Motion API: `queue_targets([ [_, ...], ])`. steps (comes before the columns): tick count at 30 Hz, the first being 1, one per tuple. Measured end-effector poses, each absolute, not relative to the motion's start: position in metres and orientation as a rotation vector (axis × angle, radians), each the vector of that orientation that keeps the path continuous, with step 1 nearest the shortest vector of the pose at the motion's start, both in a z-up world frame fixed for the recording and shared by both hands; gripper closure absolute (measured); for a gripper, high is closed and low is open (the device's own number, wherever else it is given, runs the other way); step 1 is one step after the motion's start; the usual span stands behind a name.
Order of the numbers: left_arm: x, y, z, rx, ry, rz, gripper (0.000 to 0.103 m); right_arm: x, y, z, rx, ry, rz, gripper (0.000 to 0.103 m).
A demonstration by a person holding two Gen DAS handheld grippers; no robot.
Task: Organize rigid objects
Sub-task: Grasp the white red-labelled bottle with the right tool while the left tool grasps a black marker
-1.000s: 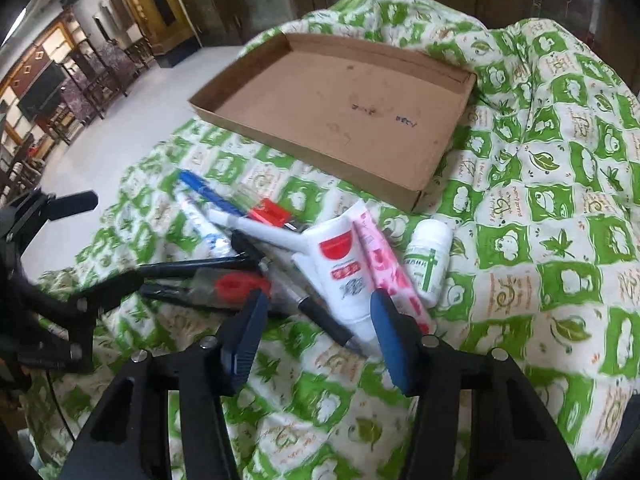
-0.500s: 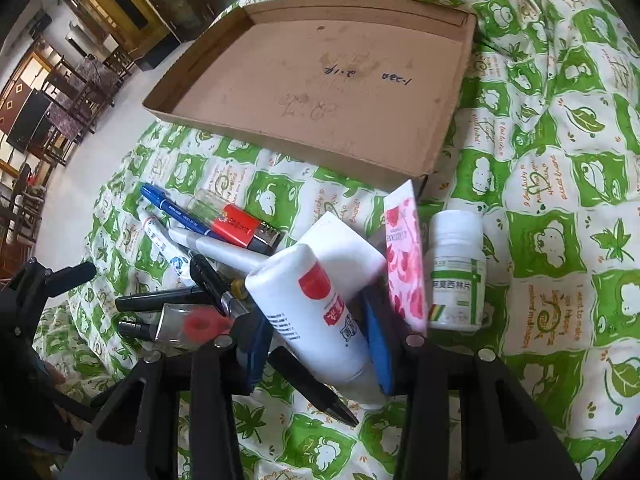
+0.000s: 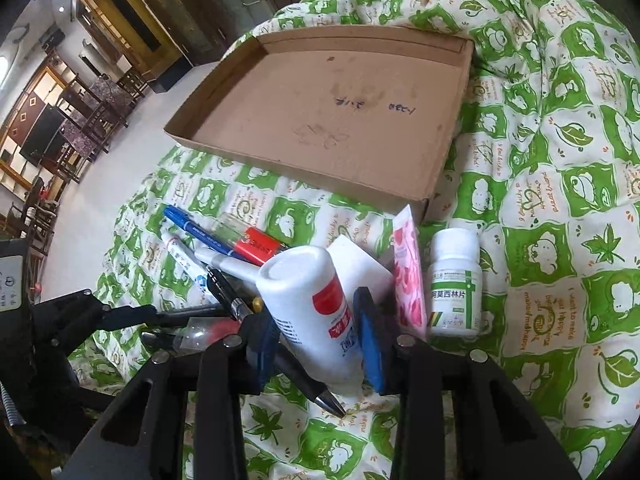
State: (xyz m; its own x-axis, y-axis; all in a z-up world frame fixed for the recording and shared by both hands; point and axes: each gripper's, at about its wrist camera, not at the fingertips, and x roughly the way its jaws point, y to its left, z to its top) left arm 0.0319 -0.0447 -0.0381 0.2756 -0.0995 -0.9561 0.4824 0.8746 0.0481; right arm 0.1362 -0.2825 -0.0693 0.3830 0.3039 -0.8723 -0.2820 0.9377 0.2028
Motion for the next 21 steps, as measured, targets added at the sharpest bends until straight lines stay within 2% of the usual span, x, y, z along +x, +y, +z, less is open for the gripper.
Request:
queue_targets([
  [6,0.016,-0.065,-0.042,0.335,1.305,-0.508,0.046,0.134,-0.284,-0.066,0.045,1.098,0.387,0.068],
  [13,0.025,-0.073,-0.059,0.324,1.339,-0.47,0.048,0.133,-0.288,-0.063,0.063,1.093,0.395,0.068],
  [18,0.042,-0.079,-0.068,0.309,1.346,-0.439,0.066,0.133,-0.288,-0.064,0.063,1.093,0.396,0.068],
  [21,0.053,-0.086,-0.068,0.31,1.342,-0.436,0.071,0.133,-0.289,-0.063,0.064,1.089,0.398,0.068],
])
